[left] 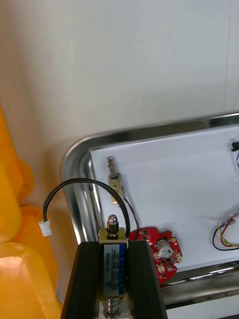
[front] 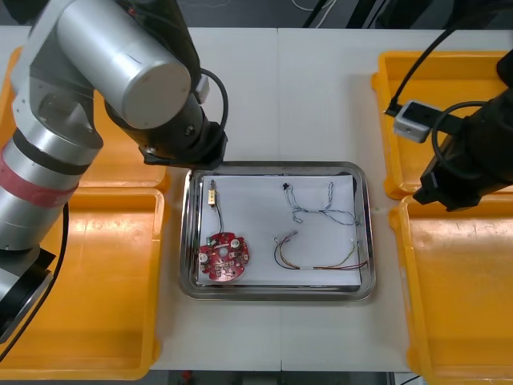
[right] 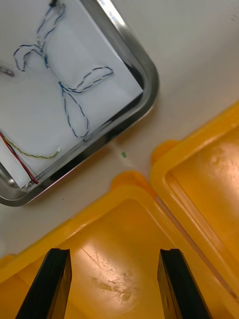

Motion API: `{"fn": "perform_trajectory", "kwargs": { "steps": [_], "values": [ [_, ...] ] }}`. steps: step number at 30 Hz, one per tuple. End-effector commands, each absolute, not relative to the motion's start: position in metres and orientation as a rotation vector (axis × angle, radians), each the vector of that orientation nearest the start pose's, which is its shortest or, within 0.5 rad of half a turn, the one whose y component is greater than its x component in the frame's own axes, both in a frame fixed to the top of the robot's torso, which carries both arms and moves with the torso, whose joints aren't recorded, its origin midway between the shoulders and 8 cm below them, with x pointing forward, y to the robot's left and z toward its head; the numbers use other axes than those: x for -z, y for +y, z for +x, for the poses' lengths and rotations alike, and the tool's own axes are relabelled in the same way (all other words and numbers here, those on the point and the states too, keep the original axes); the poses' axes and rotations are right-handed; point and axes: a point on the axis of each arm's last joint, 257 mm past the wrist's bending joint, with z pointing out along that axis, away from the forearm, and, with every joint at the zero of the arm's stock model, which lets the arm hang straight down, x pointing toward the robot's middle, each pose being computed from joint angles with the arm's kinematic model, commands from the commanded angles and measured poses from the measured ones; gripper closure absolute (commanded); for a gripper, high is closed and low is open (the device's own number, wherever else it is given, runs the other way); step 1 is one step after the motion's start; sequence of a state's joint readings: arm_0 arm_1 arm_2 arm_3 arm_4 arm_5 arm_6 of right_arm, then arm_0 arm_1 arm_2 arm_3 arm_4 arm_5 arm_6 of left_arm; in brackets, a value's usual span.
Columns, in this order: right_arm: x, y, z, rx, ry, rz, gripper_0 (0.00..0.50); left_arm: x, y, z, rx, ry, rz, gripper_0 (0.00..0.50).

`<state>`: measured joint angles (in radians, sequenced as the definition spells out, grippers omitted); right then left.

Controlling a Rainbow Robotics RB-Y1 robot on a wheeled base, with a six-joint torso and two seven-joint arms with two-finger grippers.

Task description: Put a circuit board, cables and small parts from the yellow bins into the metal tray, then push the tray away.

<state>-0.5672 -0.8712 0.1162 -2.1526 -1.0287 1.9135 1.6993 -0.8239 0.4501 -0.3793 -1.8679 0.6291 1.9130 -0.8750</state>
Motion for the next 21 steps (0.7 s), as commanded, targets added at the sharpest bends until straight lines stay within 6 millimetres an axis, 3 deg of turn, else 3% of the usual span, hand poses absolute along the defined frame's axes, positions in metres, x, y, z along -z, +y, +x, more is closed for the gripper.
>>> {"fn": "perform_trajectory", "kwargs": {
  "steps": [1, 7, 16, 21],
  "values": [
    [0.110, -0.286, 0.399, 0.147, 2.524, -0.922, 0.000, 0.143, 0.066, 0.461, 0.101, 2.631, 0.210, 0.500],
    [0.095, -0.326, 0.393, 0.148, 2.544, -0.608, 0.000, 0.164, 0.041, 0.457, 0.096, 2.606, 0.223, 0.500],
    [0.100, -0.378, 0.370, 0.150, 2.602, -0.327, 0.000, 0.212, 0.026, 0.461, 0.072, 2.625, 0.270, 0.500],
    [0.105, -0.404, 0.357, 0.179, 2.624, -0.236, 0.000, 0.226, 0.025, 0.464, 0.072, 2.616, 0.263, 0.500]
  ]
}}
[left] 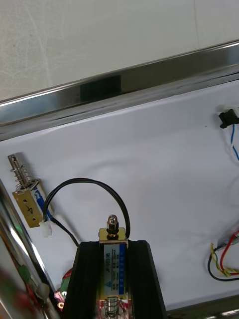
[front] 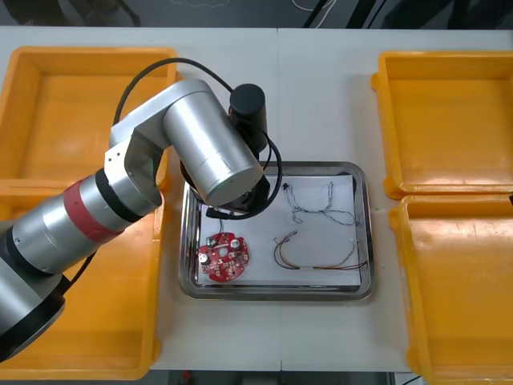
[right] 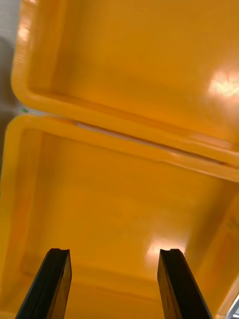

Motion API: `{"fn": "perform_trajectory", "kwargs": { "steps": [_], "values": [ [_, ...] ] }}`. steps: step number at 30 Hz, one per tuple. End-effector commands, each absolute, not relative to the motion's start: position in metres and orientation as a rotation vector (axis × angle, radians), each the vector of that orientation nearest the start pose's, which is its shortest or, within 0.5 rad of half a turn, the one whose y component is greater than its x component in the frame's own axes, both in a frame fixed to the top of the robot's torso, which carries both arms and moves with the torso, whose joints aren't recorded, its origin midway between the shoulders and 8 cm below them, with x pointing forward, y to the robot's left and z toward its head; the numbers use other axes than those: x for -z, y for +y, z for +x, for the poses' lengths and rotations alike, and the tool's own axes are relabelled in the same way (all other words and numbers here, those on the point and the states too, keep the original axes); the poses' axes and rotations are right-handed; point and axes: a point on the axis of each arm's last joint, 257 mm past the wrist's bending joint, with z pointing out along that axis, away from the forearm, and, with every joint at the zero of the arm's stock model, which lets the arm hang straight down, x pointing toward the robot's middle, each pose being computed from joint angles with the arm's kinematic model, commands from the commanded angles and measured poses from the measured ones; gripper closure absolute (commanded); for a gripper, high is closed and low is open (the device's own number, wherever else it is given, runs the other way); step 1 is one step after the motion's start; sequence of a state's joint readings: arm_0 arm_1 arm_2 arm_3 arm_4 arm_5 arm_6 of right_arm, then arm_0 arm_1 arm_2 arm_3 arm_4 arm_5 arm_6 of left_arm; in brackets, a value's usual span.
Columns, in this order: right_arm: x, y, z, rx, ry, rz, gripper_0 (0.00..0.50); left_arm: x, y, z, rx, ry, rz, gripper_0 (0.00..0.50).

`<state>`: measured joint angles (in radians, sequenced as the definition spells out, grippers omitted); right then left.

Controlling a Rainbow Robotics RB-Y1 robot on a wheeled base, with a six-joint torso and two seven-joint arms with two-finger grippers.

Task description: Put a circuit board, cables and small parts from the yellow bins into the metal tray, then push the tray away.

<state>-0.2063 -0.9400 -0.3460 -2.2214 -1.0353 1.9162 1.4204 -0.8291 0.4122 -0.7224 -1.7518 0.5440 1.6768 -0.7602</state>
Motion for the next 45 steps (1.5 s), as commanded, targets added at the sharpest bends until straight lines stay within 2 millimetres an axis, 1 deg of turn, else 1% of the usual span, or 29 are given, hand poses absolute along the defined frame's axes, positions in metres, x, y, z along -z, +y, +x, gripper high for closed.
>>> {"fn": "perform_trajectory", "kwargs": {
  "steps": [1, 6, 10, 14, 17, 22, 27, 31, 32, 33, 34, 35, 36, 45],
  "values": [
    [0.109, -0.410, 0.353, 0.185, 2.636, -0.211, 0.000, 0.229, 0.025, 0.464, 0.072, 2.613, 0.261, 0.500],
    [0.120, -0.432, 0.340, 0.236, 2.667, -0.123, 0.000, 0.238, 0.024, 0.464, 0.075, 2.605, 0.263, 0.500],
    [0.127, -0.438, 0.334, 0.227, 2.687, -0.025, 0.000, 0.244, 0.023, 0.464, 0.068, 2.595, 0.272, 0.500],
    [0.129, -0.438, 0.334, 0.189, 2.693, 0.070, 0.000, 0.250, 0.027, 0.463, 0.055, 2.599, 0.272, 0.500],
    [0.127, -0.433, 0.339, 0.149, 2.669, 0.096, 0.000, 0.255, 0.029, 0.462, 0.035, 2.598, 0.284, 0.500],
    [0.123, -0.429, 0.347, 0.111, 2.632, 0.099, 0.000, 0.264, 0.032, 0.463, 0.020, 2.604, 0.282, 0.500],
    [0.116, -0.422, 0.356, 0.094, 2.592, 0.046, 0.000, 0.266, 0.031, 0.467, 0.034, 2.600, 0.273, 0.500],
    [0.115, -0.420, 0.359, 0.089, 2.580, 0.036, 0.000, 0.266, 0.031, 0.466, 0.035, 2.602, 0.271, 0.499],
    [0.115, -0.420, 0.358, 0.088, 2.580, 0.035, 0.000, 0.266, 0.031, 0.466, 0.037, 2.602, 0.265, 0.490],
    [0.115, -0.419, 0.359, 0.083, 2.579, 0.035, 0.000, 0.266, 0.031, 0.467, 0.038, 2.601, 0.263, 0.350],
    [0.114, -0.418, 0.359, 0.083, 2.578, 0.031, 0.000, 0.266, 0.031, 0.467, 0.040, 2.600, 0.262, 0.232],
    [0.115, -0.418, 0.359, 0.082, 2.578, 0.031, 0.000, 0.265, 0.031, 0.468, 0.040, 2.597, 0.259, 0.032],
    [0.115, -0.418, 0.359, 0.082, 2.578, 0.033, 0.000, 0.265, 0.032, 0.468, 0.040, 2.597, 0.254, 0.000],
    [0.116, -0.417, 0.361, 0.088, 2.575, 0.023, 0.000, 0.263, 0.032, 0.471, 0.044, 2.588, 0.243, 0.000]
  ]
}}
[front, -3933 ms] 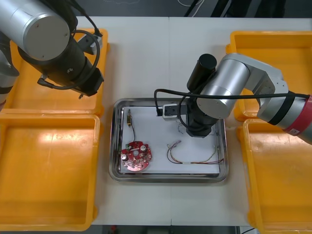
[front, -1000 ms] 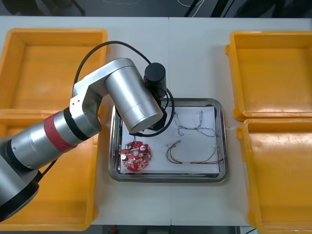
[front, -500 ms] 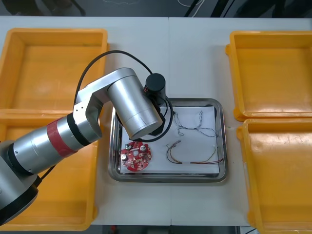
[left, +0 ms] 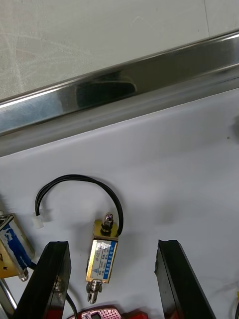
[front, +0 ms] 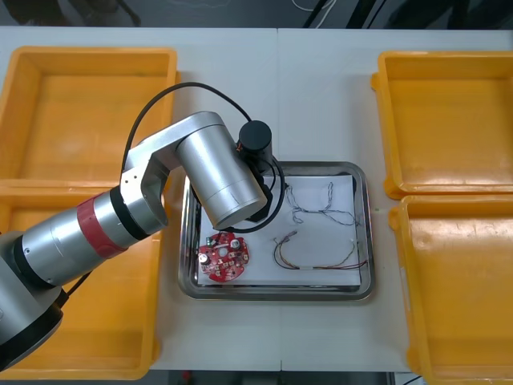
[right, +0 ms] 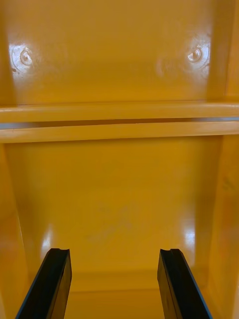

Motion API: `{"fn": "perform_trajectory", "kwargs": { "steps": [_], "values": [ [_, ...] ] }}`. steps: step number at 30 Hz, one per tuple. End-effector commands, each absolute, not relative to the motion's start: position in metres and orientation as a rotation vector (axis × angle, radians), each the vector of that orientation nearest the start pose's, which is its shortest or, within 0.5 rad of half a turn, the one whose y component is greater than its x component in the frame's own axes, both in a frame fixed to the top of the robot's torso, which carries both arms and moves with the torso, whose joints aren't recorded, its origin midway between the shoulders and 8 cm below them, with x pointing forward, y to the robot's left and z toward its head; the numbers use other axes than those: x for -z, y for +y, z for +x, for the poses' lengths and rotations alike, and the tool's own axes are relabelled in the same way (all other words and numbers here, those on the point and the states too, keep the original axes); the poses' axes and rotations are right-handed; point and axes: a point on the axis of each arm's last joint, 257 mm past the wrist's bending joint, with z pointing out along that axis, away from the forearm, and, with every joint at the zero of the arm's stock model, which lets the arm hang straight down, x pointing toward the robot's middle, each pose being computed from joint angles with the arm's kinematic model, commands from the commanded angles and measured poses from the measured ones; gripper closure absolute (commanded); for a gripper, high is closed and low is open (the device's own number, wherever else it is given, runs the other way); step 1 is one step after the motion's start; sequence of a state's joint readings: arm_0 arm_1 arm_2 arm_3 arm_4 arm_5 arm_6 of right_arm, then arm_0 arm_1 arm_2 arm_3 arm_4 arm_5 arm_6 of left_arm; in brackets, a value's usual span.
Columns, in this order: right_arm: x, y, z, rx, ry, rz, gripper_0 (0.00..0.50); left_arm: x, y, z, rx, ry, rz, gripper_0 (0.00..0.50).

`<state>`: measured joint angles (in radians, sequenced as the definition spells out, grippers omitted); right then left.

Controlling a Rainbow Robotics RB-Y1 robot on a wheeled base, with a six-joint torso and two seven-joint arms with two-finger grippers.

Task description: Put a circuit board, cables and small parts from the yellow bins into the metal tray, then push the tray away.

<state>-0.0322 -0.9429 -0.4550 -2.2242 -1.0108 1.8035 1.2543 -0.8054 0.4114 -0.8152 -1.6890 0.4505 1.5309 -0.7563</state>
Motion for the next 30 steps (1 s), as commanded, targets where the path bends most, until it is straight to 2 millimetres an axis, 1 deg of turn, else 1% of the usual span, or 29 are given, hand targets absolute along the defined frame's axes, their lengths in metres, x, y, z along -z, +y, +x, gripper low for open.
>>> {"fn": "perform_trajectory", "kwargs": {
  "steps": [1, 4, 8, 10, 11, 13, 17, 19, 20, 22, 24, 26, 30],
  "values": [
    [0.116, -0.417, 0.361, 0.088, 2.575, 0.023, 0.000, 0.263, 0.033, 0.471, 0.043, 2.588, 0.238, 0.000],
    [0.116, -0.417, 0.361, 0.087, 2.574, 0.023, 0.000, 0.261, 0.034, 0.473, 0.051, 2.588, 0.222, 0.000],
    [0.116, -0.417, 0.361, 0.086, 2.576, 0.022, 0.000, 0.246, 0.038, 0.476, 0.095, 2.597, 0.178, 0.000],
    [0.117, -0.416, 0.360, 0.081, 2.579, 0.020, 0.000, 0.234, 0.042, 0.476, 0.115, 2.608, 0.156, 0.000],
    [0.116, -0.416, 0.361, 0.081, 2.576, 0.019, 0.000, 0.231, 0.044, 0.475, 0.119, 2.614, 0.151, 0.000],
    [0.115, -0.413, 0.362, 0.072, 2.569, 0.011, 0.000, 0.214, 0.047, 0.473, 0.136, 2.624, 0.129, 0.000],
    [0.112, -0.408, 0.363, 0.068, 2.559, -0.016, 0.000, 0.193, 0.054, 0.471, 0.165, 2.627, 0.104, 0.000],
    [0.110, -0.403, 0.365, 0.063, 2.560, -0.050, 0.000, 0.179, 0.064, 0.471, 0.172, 2.619, 0.086, 0.000],
    [0.111, -0.400, 0.365, 0.057, 2.562, -0.058, 0.000, 0.176, 0.066, 0.470, 0.172, 2.620, 0.083, 0.000],
    [0.108, -0.395, 0.365, 0.047, 2.560, -0.092, 0.000, 0.163, 0.079, 0.470, 0.175, 2.621, 0.063, 0.000],
    [0.106, -0.389, 0.365, 0.030, 2.561, -0.125, 0.000, 0.154, 0.090, 0.468, 0.180, 2.635, 0.046, 0.000],
    [0.104, -0.380, 0.366, 0.003, 2.560, -0.158, 0.000, 0.146, 0.102, 0.466, 0.179, 2.647, 0.033, 0.000],
    [0.100, -0.355, 0.368, -0.042, 2.562, -0.259, 0.000, 0.129, 0.128, 0.463, 0.177, 2.662, 0.015, 0.000]
  ]
}}
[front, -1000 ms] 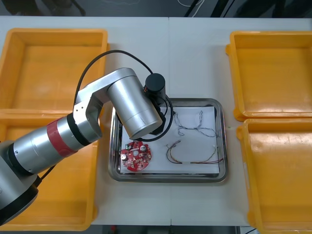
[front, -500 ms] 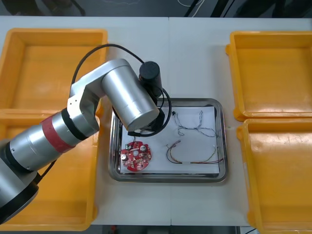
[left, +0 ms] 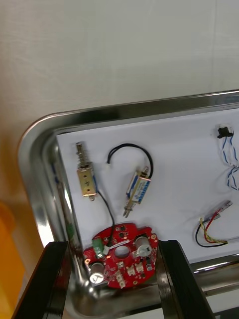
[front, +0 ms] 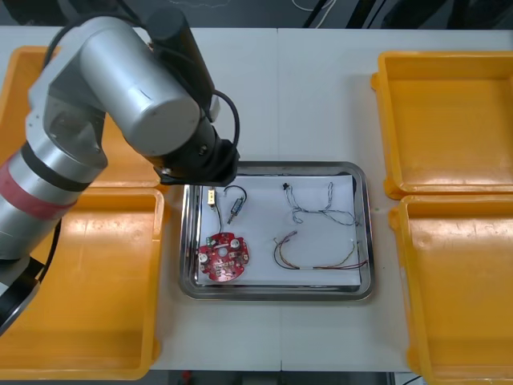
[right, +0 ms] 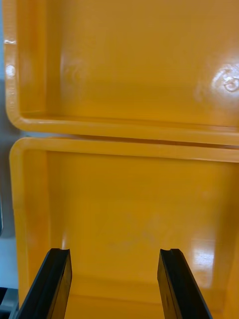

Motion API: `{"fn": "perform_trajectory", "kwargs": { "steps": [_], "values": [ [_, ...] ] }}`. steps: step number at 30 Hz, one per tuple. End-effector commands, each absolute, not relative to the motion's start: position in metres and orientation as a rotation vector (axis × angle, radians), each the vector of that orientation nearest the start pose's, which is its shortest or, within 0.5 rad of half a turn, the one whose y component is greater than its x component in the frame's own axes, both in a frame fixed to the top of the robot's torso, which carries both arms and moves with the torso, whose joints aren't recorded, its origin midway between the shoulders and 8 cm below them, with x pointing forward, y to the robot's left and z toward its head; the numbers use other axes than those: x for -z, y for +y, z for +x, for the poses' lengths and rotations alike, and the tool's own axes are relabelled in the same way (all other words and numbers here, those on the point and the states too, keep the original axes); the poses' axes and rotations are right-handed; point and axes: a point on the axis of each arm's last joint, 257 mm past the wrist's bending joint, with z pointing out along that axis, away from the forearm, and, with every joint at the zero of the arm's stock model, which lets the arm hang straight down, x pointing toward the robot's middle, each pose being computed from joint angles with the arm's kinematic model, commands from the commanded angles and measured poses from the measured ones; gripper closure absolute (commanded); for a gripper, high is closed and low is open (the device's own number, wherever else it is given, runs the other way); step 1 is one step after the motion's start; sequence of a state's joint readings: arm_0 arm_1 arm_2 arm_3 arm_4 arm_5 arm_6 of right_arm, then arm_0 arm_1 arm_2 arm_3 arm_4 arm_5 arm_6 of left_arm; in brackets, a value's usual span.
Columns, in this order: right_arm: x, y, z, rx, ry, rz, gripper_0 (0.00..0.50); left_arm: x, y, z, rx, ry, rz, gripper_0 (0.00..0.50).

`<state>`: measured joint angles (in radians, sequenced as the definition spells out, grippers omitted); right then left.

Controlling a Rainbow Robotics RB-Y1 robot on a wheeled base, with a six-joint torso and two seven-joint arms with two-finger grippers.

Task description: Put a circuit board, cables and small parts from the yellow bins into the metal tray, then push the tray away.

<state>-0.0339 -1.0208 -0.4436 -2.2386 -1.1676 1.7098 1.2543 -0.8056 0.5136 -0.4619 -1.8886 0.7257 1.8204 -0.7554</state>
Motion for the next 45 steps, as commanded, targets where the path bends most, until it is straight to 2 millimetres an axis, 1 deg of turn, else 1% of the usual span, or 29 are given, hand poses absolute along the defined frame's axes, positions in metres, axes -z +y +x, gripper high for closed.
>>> {"fn": "perform_trajectory", "kwargs": {
  "steps": [1, 2, 4, 5, 7, 8, 10, 11, 14, 15, 16, 17, 20, 21, 23, 24, 26, 27, 29, 30, 32, 37, 38, 39, 41, 42, 45],
  "values": [
    [0.098, -0.347, 0.369, -0.048, 2.555, -0.292, 0.000, 0.125, 0.136, 0.462, 0.177, 2.669, 0.010, 0.000],
    [0.097, -0.344, 0.370, -0.048, 2.552, -0.308, 0.000, 0.122, 0.140, 0.461, 0.177, 2.673, 0.003, 0.000],
    [0.093, -0.326, 0.373, -0.053, 2.532, -0.380, 0.000, 0.115, 0.156, 0.457, 0.162, 2.695, 0.031, 0.000],
    [0.093, -0.322, 0.373, -0.053, 2.529, -0.399, 0.000, 0.112, 0.158, 0.458, 0.166, 2.691, 0.040, 0.000],
    [0.089, -0.302, 0.376, -0.054, 2.506, -0.484, 0.000, 0.101, 0.168, 0.461, 0.173, 2.670, 0.073, 0.000],
    [0.088, -0.298, 0.377, -0.055, 2.500, -0.504, 0.000, 0.099, 0.171, 0.463, 0.172, 2.665, 0.079, 0.000],
    [0.090, -0.279, 0.376, -0.058, 2.490, -0.589, 0.000, 0.091, 0.180, 0.466, 0.167, 2.646, 0.102, 0.000],
    [0.090, -0.274, 0.376, -0.058, 2.485, -0.612, 0.000, 0.090, 0.182, 0.466, 0.169, 2.643, 0.107, 0.000],
    [0.096, -0.245, 0.372, -0.055, 2.467, -0.761, 0.000, 0.088, 0.198, 0.465, 0.192, 2.646, 0.095, 0.000],
    [0.095, -0.240, 0.372, -0.050, 2.460, -0.786, 0.000, 0.089, 0.200, 0.463, 0.197, 2.649, 0.095, 0.000],
    [0.098, -0.230, 0.370, -0.048, 2.453, -0.840, 0.000, 0.088, 0.206, 0.463, 0.199, 2.646, 0.088, 0.000],
    [0.098, -0.224, 0.370, -0.045, 2.441, -0.869, 0.000, 0.088, 0.209, 0.463, 0.193, 2.645, 0.094, 0.000],
    [0.106, -0.194, 0.365, -0.029, 2.402, -1.031, 0.000, 0.092, 0.231, 0.458, 0.158, 2.643, 0.115, 0.000],
    [0.107, -0.189, 0.364, -0.025, 2.393, -1.058, 0.000, 0.094, 0.236, 0.457, 0.153, 2.646, 0.114, 0.000],
    [0.112, -0.173, 0.364, 0.005, 2.343, -1.183, 0.000, 0.098, 0.252, 0.453, 0.132, 2.646, 0.117, 0.000],
    [0.112, -0.169, 0.365, 0.017, 2.323, -1.217, 0.000, 0.099, 0.256, 0.452, 0.126, 2.646, 0.119, 0.000],
    [0.118, -0.156, 0.365, 0.060, 2.265, -1.344, 0.000, 0.104, 0.270, 0.447, 0.111, 2.652, 0.113, 0.000],
    [0.119, -0.155, 0.365, 0.073, 2.258, -1.367, 0.000, 0.105, 0.274, 0.446, 0.102, 2.654, 0.114, 0.000],
    [0.128, -0.148, 0.365, 0.110, 2.212, -1.469, 0.000, 0.110, 0.289, 0.440, 0.075, 2.656, 0.112, 0.000],
    [0.130, -0.146, 0.365, 0.115, 2.199, -1.490, 0.000, 0.111, 0.293, 0.439, 0.067, 2.656, 0.109, 0.000],
    [0.140, -0.135, 0.363, 0.145, 2.140, -1.592, 0.000, 0.115, 0.310, 0.433, 0.036, 2.658, 0.111, 0.000],
    [0.155, -0.111, 0.357, 0.201, 2.015, -1.789, 0.000, 0.122, 0.336, 0.421, -0.006, 2.662, 0.108, 0.000],
    [0.160, -0.103, 0.354, 0.200, 1.990, -1.834, 0.000, 0.124, 0.342, 0.418, -0.023, 2.662, 0.114, 0.000],
    [0.163, -0.100, 0.353, 0.195, 1.985, -1.848, 0.000, 0.124, 0.345, 0.416, -0.028, 2.661, 0.115, 0.000],
    [0.176, -0.085, 0.345, 0.160, 1.975, -1.910, 0.000, 0.125, 0.357, 0.411, -0.073, 2.656, 0.131, 0.000],
    [0.177, -0.082, 0.344, 0.155, 1.972, -1.917, 0.000, 0.126, 0.359, 0.410, -0.079, 2.657, 0.127, 0.000],
    [0.189, -0.062, 0.336, 0.131, 1.933, -1.973, 0.000, 0.128, 0.370, 0.404, -0.116, 2.653, 0.108, 0.000]
  ]
}}
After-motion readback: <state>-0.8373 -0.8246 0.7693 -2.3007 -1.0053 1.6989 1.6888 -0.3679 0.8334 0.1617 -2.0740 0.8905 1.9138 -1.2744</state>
